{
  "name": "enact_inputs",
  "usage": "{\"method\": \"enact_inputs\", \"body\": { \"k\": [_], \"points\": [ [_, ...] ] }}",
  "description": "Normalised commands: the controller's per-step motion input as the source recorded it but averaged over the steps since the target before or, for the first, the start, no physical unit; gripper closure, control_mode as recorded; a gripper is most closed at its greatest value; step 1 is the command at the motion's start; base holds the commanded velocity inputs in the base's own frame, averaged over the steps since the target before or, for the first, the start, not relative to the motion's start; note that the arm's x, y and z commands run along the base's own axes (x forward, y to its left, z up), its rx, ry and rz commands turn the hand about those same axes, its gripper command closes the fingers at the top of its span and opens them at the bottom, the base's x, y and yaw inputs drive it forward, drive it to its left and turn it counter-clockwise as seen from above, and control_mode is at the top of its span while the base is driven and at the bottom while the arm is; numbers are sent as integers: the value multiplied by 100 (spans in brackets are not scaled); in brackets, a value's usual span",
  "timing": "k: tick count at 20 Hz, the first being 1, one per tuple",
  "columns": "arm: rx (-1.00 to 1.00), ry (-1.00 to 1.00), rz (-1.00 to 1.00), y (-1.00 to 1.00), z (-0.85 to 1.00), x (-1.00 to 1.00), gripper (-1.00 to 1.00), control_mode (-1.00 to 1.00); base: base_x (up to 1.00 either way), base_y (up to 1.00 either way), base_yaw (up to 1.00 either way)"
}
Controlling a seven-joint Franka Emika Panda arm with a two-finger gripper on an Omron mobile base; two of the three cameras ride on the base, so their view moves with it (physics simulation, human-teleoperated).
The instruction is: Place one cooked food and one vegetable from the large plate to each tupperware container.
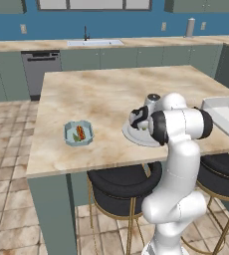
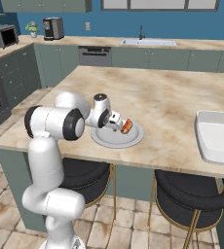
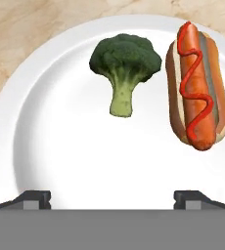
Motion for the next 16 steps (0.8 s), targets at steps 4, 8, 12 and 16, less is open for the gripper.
{"method": "enact_inputs", "body": {
  "k": [4, 8, 12, 16],
  "points": [
    [3, -10, 0, -1, -9, 22, -100, -100, 0, 0, 0],
    [5, -4, 0, -11, 0, 25, -100, -100, 0, 0, 0],
    [2, 0, 0, -28, 0, 29, -100, -100, 0, 0, 0],
    [0, 2, 0, -17, 0, 44, -100, -100, 0, 0, 0]
  ]
}}
